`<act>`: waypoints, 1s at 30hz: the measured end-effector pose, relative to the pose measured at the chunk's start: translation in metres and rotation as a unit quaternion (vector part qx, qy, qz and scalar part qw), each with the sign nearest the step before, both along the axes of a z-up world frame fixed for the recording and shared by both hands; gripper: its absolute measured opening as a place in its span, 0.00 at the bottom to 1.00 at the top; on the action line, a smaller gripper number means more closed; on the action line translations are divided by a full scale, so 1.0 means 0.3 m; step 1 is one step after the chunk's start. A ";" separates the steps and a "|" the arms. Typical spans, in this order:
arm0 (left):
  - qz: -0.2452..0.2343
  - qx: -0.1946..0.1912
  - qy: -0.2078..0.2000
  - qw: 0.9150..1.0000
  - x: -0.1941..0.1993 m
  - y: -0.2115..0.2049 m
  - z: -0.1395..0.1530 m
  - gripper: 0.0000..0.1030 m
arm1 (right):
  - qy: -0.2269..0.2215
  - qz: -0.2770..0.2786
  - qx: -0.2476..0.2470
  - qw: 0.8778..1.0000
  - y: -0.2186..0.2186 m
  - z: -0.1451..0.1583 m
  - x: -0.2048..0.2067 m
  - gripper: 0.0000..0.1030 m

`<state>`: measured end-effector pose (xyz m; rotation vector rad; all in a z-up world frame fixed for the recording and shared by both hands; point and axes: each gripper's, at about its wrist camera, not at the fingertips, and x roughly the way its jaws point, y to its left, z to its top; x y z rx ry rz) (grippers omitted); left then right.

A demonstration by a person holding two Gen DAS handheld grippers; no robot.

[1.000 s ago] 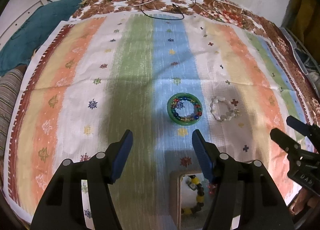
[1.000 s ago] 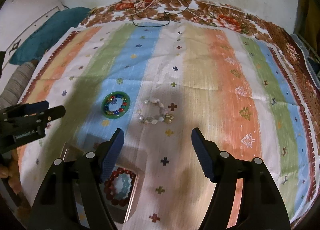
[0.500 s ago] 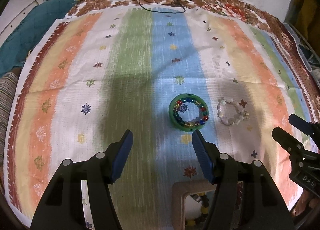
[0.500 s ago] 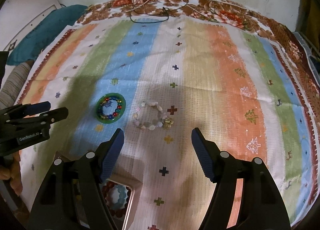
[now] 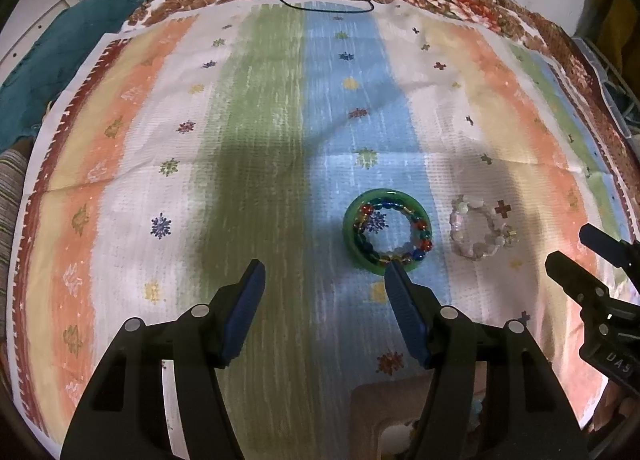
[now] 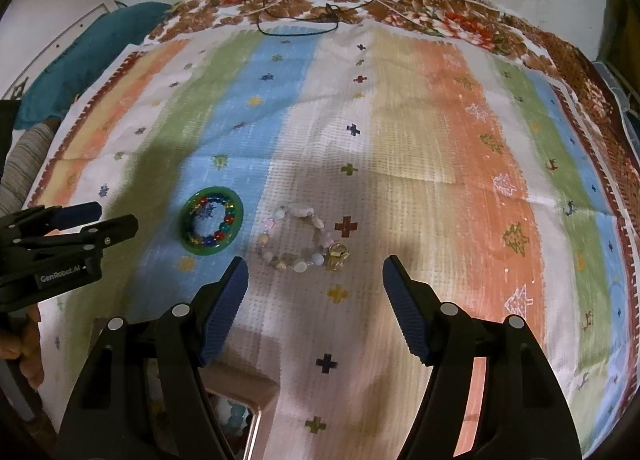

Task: Organize jewelry
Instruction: 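Move the left tool toward the jade bangle while the right tool approaches the white bead bracelet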

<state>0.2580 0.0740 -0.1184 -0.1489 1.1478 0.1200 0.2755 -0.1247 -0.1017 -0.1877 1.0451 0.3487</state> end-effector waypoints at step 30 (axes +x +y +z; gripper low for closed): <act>-0.011 -0.006 0.044 0.999 0.126 0.018 -0.142 0.61 | 0.022 -0.003 -0.032 0.999 0.047 -0.122 0.131 0.68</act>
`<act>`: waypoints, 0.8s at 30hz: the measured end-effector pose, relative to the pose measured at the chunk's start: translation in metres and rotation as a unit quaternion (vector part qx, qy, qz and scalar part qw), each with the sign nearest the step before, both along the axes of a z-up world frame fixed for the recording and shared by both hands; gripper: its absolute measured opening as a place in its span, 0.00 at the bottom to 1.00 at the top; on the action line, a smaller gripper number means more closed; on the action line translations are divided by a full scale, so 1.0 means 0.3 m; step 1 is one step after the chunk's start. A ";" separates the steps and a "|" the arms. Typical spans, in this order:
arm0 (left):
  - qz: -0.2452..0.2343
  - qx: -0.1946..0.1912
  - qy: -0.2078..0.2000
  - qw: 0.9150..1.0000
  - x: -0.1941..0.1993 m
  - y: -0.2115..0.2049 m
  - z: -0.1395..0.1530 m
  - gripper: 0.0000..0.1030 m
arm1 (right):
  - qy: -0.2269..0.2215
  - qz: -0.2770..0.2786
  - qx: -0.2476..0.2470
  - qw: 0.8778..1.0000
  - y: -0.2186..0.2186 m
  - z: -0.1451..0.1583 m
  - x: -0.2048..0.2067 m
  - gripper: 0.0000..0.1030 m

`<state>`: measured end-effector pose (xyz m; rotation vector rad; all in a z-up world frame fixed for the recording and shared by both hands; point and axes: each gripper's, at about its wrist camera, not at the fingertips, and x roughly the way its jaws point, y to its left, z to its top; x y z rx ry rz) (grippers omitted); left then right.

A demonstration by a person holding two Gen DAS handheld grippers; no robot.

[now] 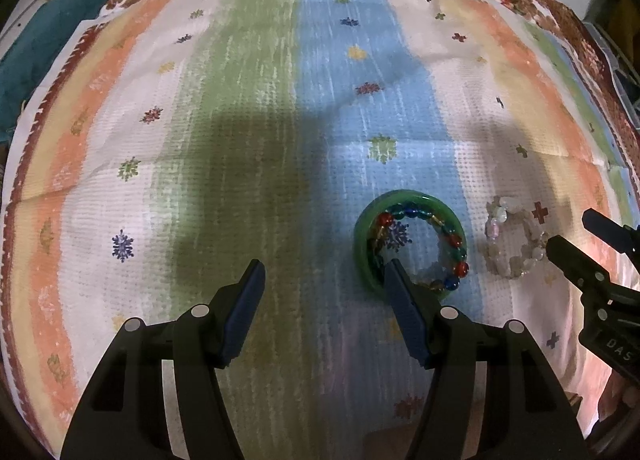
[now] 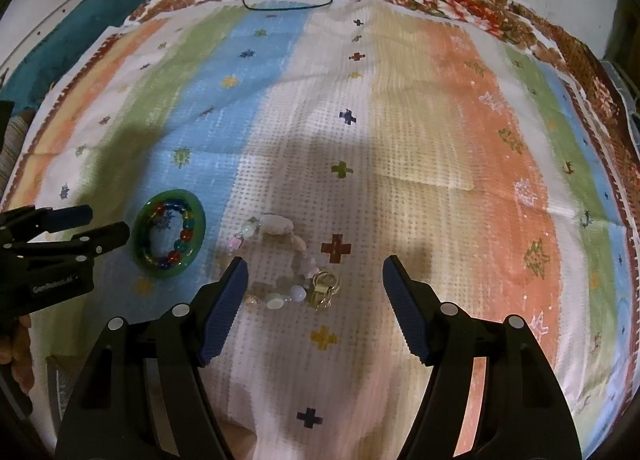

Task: Organize jewelry
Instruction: 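Move the left tool toward the jade bangle while the right tool approaches the white bead bracelet, then grasp the jade bangle rim with the left tool while the right tool grasps the white bead bracelet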

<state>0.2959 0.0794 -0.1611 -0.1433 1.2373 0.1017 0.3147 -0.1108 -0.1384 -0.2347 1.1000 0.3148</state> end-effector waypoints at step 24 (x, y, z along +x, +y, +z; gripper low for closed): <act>-0.011 0.021 0.011 1.000 0.018 0.057 -0.072 0.59 | 0.011 0.008 -0.048 0.999 0.034 -0.105 0.075 0.63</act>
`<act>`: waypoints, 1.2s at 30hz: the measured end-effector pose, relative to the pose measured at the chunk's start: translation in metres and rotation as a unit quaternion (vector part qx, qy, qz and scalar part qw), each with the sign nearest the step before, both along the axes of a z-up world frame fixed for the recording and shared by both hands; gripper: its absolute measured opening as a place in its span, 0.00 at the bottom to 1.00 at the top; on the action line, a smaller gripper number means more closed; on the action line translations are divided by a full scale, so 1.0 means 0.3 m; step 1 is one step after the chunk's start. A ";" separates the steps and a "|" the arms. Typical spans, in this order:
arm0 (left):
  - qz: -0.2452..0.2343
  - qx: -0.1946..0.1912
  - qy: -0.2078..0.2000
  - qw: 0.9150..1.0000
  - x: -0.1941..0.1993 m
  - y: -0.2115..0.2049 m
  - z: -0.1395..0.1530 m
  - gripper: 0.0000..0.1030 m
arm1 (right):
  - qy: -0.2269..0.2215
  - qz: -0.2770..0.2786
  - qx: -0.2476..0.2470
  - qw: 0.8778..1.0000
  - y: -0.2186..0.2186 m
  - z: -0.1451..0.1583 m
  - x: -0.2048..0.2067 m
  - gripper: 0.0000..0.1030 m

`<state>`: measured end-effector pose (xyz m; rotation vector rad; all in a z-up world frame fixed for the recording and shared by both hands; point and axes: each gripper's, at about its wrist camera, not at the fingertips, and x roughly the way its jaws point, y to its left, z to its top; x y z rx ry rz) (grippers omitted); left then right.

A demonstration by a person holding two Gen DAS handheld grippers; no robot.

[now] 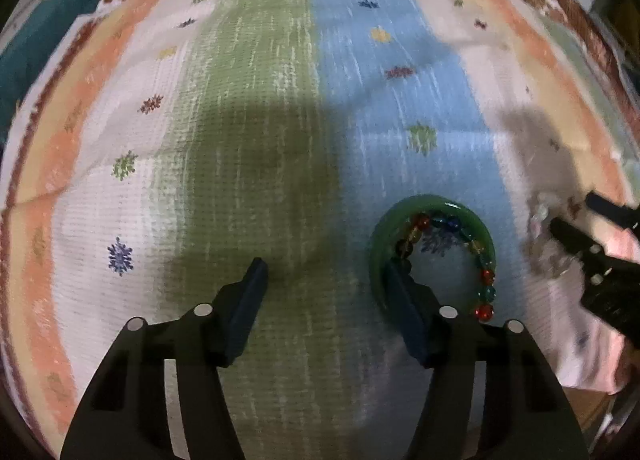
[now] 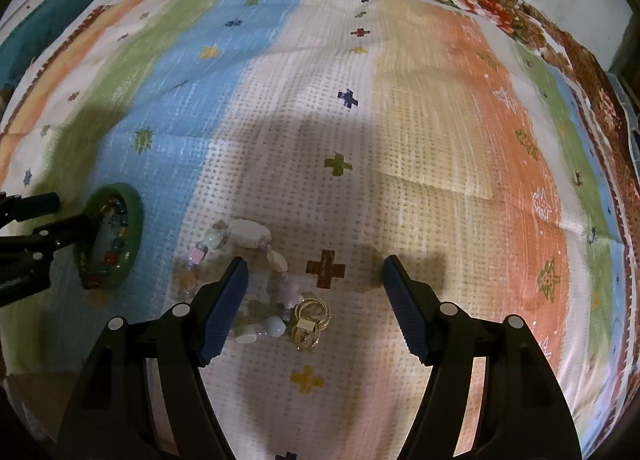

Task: Organize jewelry
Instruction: 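Grasp the jade bangle rim with the left tool while the right tool grasps the white bead bracelet, then carry the jade bangle and white bracelet into the tin box and open both tools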

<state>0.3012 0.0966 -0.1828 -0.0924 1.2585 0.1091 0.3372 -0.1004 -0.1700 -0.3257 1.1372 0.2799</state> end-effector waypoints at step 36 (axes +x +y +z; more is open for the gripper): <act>-0.009 -0.028 -0.034 0.999 -0.078 -0.018 0.131 0.07 | -0.026 0.028 0.017 0.999 0.021 0.097 -0.081 0.07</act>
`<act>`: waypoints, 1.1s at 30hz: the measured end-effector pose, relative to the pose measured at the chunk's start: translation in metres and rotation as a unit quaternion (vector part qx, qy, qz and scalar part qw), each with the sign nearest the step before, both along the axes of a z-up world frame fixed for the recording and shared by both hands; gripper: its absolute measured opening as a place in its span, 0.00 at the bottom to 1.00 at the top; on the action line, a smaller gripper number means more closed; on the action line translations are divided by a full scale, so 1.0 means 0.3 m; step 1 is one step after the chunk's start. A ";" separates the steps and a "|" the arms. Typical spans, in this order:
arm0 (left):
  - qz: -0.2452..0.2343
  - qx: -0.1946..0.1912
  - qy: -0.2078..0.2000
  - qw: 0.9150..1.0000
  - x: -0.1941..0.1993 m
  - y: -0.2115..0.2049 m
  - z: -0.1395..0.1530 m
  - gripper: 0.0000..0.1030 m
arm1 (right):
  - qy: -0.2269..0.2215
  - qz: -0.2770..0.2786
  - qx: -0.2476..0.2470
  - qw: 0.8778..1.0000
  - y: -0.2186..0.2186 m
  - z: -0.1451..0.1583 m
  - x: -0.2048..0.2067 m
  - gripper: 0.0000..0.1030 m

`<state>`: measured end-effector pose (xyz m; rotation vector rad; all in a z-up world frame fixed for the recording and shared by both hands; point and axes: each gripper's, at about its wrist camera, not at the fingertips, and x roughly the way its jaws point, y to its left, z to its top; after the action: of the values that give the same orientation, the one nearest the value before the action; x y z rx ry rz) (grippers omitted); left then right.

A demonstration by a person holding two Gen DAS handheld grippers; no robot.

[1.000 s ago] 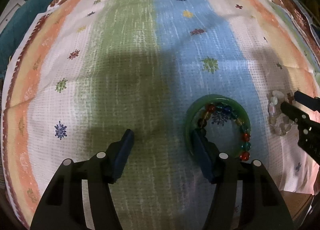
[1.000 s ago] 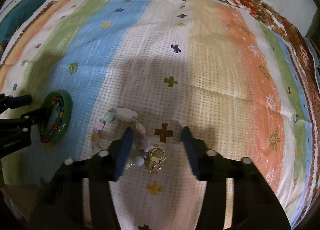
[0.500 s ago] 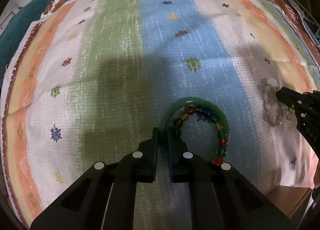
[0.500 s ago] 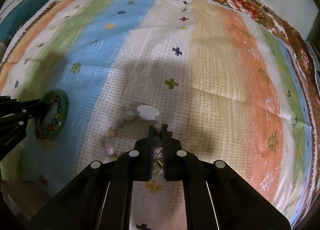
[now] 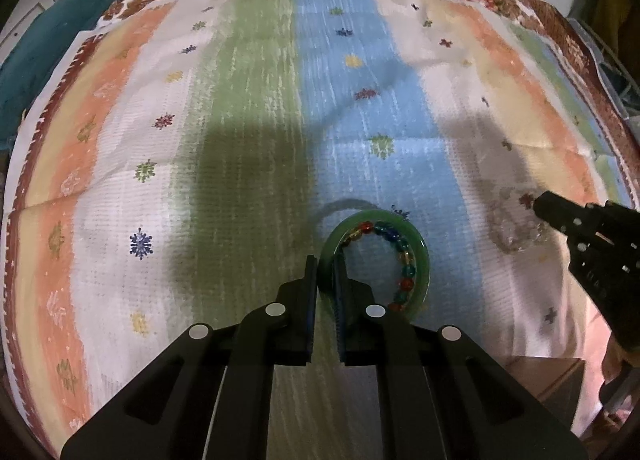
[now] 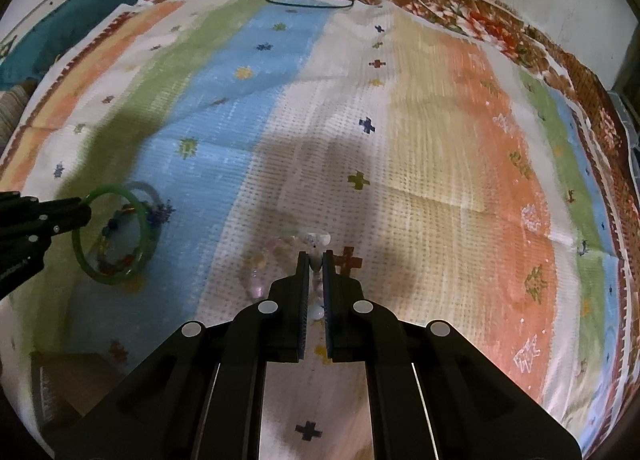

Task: Organize jewelry
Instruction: 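Carry the jade bangle and white bracelet into the tin box and open both tools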

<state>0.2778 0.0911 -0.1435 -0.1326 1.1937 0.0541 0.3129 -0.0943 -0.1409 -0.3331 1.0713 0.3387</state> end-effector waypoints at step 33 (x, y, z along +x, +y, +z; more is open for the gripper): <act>0.000 0.006 -0.046 0.999 -0.113 -0.075 0.186 0.08 | -0.041 -0.013 0.060 0.997 -0.060 0.212 -0.169 0.07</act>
<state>0.2438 0.0684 -0.0876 -0.1234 1.1004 0.0542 0.2622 -0.1123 -0.0772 -0.2240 0.9685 0.3618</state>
